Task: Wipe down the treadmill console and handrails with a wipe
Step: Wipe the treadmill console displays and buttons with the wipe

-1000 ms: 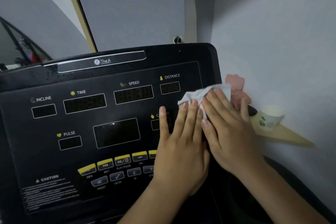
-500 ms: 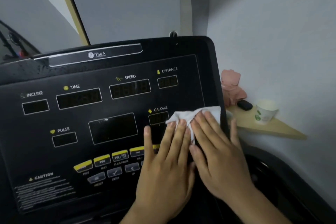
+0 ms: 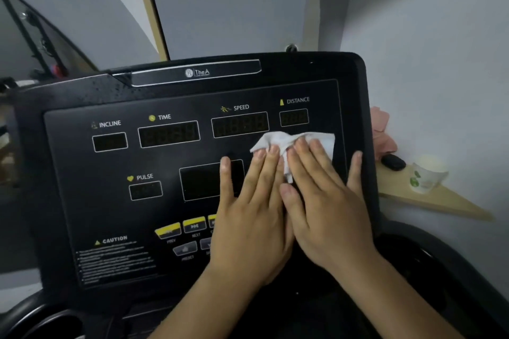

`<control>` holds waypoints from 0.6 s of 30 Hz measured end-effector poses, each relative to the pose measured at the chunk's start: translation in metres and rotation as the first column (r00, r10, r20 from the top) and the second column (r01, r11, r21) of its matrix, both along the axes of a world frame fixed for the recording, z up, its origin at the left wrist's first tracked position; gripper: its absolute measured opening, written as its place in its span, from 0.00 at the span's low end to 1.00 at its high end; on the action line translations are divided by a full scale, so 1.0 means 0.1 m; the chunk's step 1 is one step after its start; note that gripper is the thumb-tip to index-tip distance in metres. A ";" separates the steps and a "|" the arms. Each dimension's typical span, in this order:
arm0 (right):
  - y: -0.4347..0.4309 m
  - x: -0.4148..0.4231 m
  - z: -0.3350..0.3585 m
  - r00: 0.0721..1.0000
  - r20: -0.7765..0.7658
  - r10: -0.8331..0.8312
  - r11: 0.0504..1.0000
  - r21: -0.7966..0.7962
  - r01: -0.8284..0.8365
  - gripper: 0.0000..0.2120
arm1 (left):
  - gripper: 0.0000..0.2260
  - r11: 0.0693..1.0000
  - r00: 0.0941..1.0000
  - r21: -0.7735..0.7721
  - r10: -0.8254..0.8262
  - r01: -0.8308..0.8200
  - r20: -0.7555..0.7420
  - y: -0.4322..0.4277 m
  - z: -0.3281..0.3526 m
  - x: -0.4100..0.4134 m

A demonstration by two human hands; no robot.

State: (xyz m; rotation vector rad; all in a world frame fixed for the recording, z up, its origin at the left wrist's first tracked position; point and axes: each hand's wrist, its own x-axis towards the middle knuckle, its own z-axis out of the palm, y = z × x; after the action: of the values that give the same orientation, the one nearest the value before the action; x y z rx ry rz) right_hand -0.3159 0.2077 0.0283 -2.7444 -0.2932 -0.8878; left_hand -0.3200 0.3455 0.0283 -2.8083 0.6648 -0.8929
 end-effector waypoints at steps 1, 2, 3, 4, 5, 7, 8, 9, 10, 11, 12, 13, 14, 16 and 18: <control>0.03 -0.01 0.00 1.000 -0.011 -0.002 1.000 -0.003 0.002 0.28 | 0.28 1.000 1.000 -0.018 -0.005 0.005 -0.011 0.02 -0.03 -0.01; 0.05 -0.05 -0.06 1.000 -0.019 -0.007 1.000 -0.013 0.006 0.28 | 0.28 0.999 0.999 -0.035 -0.016 0.015 -0.032 0.06 -0.09 -0.04; 0.07 -0.11 -0.15 1.000 -0.027 -0.001 1.000 -0.018 0.001 0.28 | 0.28 0.999 0.998 -0.048 -0.026 0.024 -0.050 0.11 -0.16 -0.10; 0.08 -0.17 -0.22 0.999 -0.031 0.012 1.000 -0.017 -0.013 0.28 | 0.28 0.998 0.998 -0.052 -0.031 0.028 -0.061 0.18 -0.22 -0.14; 0.09 -0.20 -0.27 0.999 -0.036 0.021 1.000 -0.018 -0.022 0.28 | 0.27 0.999 0.997 -0.043 -0.030 0.027 -0.068 0.22 -0.24 -0.16; 0.13 -0.16 -0.20 0.999 -0.029 0.027 0.999 -0.024 -0.028 0.27 | 0.27 1.000 0.999 -0.015 -0.002 0.001 -0.047 0.27 -0.16 -0.10; 0.16 -0.10 -0.09 0.999 -0.024 0.024 0.999 -0.023 -0.024 0.27 | 0.27 1.000 0.999 -0.015 0.024 -0.025 -0.022 0.27 -0.06 -0.04; 0.19 -0.04 0.01 1.000 -0.016 0.019 1.000 -0.016 -0.020 0.28 | 0.27 0.999 0.999 -0.021 0.047 -0.047 0.009 0.26 0.03 0.02; 0.22 0.00 0.07 1.000 -0.016 0.020 1.000 -0.008 -0.020 0.28 | 0.27 0.998 0.998 -0.028 0.057 -0.057 0.013 0.25 0.08 0.05; 0.25 0.00 0.08 0.999 -0.024 0.024 1.000 -0.004 -0.024 0.28 | 0.27 0.998 0.999 -0.033 0.054 -0.054 0.004 0.25 0.08 0.04; 0.27 -0.04 0.03 0.999 -0.028 0.026 1.000 -0.009 -0.026 0.28 | 0.28 0.998 0.999 -0.042 0.042 -0.042 -0.007 0.27 0.01 0.01; 0.28 -0.11 -0.07 0.999 -0.034 0.029 0.999 -0.015 -0.030 0.28 | 0.28 0.998 0.999 -0.051 0.025 -0.026 -0.023 0.32 -0.08 -0.05; 0.29 -0.20 -0.19 0.998 -0.045 0.045 0.999 -0.019 -0.046 0.28 | 0.28 0.998 0.999 -0.056 0.009 -0.011 -0.041 0.38 -0.19 -0.14; 0.30 -0.31 -0.31 0.995 -0.064 0.077 0.997 -0.023 -0.078 0.27 | 0.27 0.999 0.999 -0.037 -0.003 0.001 -0.052 0.49 -0.31 -0.24; 0.33 -0.25 -0.23 0.995 -0.069 0.072 0.996 -0.043 -0.075 0.27 | 0.27 1.000 0.999 -0.001 0.031 -0.031 -0.025 0.54 -0.23 -0.16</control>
State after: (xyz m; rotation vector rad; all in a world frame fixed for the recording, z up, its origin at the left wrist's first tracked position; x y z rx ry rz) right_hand -0.3405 0.2408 0.0057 -2.7788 -0.4037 -0.7772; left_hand -0.3356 0.3992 0.0056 -2.8272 0.6226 -0.8550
